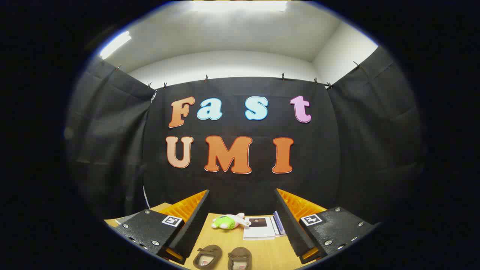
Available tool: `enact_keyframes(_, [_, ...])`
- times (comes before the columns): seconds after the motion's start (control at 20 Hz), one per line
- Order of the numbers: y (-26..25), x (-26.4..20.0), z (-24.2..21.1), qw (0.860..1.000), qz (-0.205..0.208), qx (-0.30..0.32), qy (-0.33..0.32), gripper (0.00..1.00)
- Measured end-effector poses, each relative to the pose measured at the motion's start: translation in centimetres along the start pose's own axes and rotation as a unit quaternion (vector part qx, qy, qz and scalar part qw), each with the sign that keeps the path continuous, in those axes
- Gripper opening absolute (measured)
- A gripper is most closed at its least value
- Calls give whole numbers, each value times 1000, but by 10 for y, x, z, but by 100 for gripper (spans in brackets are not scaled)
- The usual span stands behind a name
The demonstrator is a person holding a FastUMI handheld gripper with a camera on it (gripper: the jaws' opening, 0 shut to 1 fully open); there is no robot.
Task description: Open the storage box then place both shoes into the box .Put the left shoe in first, then the right shoe, with the right side of both shoes facing outward in a uniform manner.
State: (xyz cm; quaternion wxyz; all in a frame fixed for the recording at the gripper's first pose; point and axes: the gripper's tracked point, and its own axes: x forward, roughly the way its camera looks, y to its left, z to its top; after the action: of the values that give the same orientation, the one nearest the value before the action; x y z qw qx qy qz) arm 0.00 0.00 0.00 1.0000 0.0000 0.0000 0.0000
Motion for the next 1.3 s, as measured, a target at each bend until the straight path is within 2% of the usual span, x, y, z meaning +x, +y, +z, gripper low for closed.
enact_keyframes(0.3, [4,-7,7,1000,10,11,-11,99])
enact_keyframes(0.75, [11,-7,13,1000,20,-4,-18,99])
enact_keyframes(1.3, [53,-1,-6,997,77,7,-17,99])
